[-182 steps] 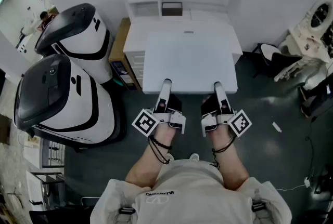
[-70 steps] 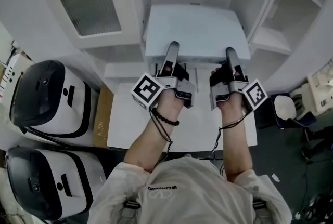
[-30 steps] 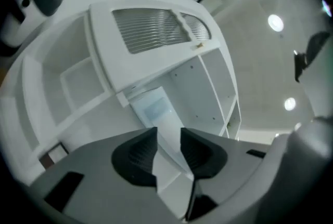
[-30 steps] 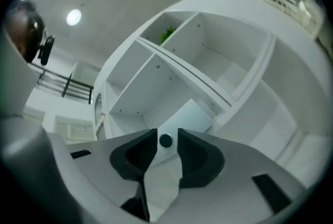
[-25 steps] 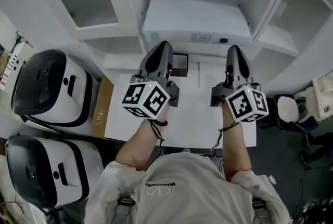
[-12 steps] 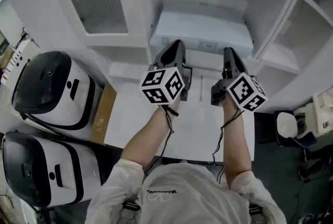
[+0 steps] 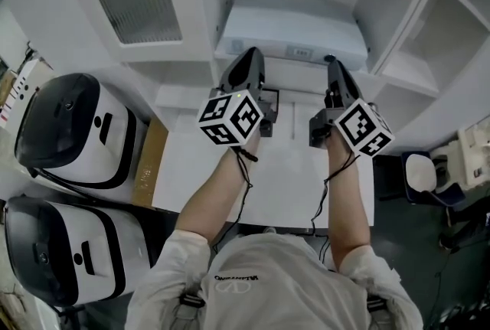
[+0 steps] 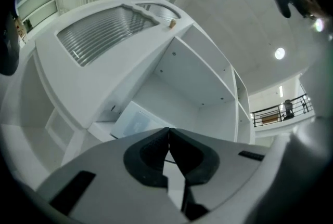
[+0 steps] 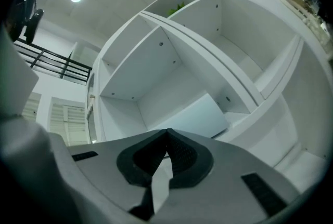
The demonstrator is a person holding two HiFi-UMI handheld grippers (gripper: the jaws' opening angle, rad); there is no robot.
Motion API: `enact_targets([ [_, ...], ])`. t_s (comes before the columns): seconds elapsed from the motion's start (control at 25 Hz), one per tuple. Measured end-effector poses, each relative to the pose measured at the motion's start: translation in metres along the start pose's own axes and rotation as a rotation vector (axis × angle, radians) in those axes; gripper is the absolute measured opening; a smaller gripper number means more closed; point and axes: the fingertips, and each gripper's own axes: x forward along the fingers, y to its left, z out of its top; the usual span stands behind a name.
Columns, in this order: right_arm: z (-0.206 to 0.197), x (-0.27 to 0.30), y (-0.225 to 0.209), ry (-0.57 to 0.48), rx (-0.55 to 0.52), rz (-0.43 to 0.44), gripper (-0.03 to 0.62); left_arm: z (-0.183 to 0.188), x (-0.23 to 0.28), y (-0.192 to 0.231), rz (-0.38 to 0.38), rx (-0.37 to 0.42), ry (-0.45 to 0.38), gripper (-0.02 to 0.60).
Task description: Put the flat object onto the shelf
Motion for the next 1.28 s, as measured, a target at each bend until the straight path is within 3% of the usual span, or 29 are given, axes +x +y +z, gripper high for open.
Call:
enact_targets([
  [0.24, -0.006, -0.052, -0.009, -0.049, -0.136, -0.05, 0.011, 0.011, -0.051, -0.012, -0.055, 0.11, -0.054, 0.005],
  [0.52, -0.019, -0.111, -0.007, -0.033, -0.205, -0.057, 0.011, 0.011, -0.116, -0.025, -0.108, 0.289, -0.044, 0.005],
  [0.88, -0.038, -0.152, -0.016, 0.019, -0.232, -0.065, 0.011, -0.02, -0.16, 0.0, -0.038, 0.254, 0.02, 0.005],
  [1.28, -0.038, -0.16, -0.024, 0.021, -0.243, -0.09, 0.009, -0.027, -0.162, -0.011, -0.073, 0.268, 0.036, 0.005],
])
